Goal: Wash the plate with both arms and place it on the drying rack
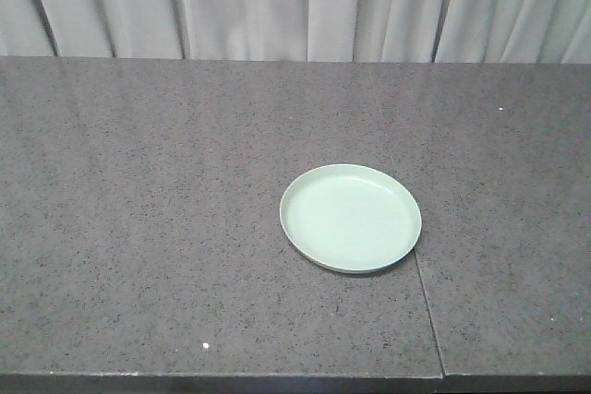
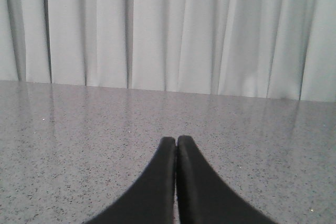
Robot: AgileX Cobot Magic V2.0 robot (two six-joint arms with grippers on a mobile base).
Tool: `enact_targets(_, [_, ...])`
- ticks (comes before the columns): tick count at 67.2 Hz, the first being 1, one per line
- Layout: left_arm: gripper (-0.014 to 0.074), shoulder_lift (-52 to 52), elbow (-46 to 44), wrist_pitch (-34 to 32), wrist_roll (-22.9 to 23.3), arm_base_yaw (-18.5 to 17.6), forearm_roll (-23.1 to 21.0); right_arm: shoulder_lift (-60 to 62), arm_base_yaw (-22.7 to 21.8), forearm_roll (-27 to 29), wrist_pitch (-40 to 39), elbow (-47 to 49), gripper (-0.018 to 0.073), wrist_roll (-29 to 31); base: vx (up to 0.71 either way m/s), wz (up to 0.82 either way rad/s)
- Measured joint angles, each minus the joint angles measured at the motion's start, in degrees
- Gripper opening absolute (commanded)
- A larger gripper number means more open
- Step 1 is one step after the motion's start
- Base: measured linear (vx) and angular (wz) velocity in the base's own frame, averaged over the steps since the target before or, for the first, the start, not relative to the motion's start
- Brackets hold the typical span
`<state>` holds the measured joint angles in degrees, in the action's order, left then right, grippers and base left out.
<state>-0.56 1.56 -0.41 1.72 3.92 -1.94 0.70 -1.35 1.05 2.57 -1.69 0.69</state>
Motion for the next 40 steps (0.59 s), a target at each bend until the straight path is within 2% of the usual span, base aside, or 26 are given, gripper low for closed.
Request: enact_targets(40, [-0.0007, 0.0, 0.0, 0.0, 0.0, 0.0, 0.0, 0.0, 0.0, 0.0, 0.0, 0.0, -0.0004, 0.0, 0.0, 0.0])
